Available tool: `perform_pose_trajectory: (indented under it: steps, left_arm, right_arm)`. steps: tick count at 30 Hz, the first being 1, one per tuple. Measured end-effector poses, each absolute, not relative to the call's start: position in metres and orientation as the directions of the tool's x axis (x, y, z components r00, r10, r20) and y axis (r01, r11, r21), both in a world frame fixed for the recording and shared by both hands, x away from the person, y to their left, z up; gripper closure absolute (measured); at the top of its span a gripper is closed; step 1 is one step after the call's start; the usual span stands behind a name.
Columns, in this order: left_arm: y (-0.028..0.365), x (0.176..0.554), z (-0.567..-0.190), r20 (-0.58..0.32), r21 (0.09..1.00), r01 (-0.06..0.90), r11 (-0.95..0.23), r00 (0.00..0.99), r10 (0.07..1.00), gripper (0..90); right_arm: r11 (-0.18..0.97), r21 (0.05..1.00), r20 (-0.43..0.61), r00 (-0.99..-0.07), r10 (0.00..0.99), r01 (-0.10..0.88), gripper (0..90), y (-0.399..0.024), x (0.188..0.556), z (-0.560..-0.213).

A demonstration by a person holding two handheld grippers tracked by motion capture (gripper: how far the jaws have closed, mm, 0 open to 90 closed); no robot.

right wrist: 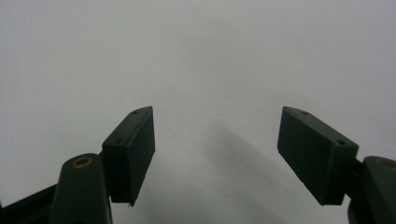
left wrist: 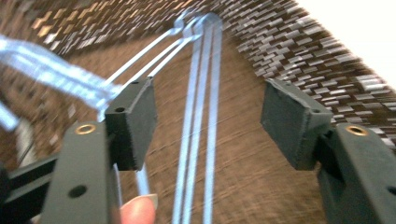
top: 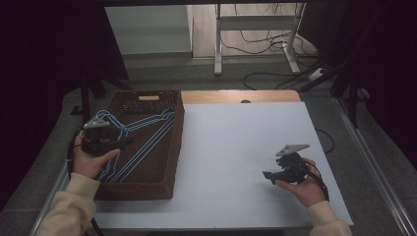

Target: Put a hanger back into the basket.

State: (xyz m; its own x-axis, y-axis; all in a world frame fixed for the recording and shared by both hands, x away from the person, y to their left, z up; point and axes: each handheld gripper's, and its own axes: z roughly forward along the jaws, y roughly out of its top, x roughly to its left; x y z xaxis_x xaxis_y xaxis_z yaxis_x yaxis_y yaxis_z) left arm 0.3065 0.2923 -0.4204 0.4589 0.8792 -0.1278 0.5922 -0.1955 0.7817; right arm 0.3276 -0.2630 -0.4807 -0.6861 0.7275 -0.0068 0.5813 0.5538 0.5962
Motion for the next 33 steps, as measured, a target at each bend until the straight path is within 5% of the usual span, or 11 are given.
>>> perform_pose_trajectory:
  steps: [11, 33]
  left_arm:
    - [0.231, 0.274, -0.412, -0.175, 0.805, 0.527, -0.272, 0.649, 0.741, 23.6]
    - [0.211, 0.260, -0.428, -0.162, 0.803, 0.522, -0.287, 0.654, 0.739, 22.4]
  right_arm:
    - [0.536, 0.621, 0.010, -0.690, 0.724, 0.571, 26.5, -0.265, 0.326, -0.477]
    - [0.437, 0.704, 0.092, -0.683, 0.725, 0.559, 22.8, -0.280, 0.320, -0.470]
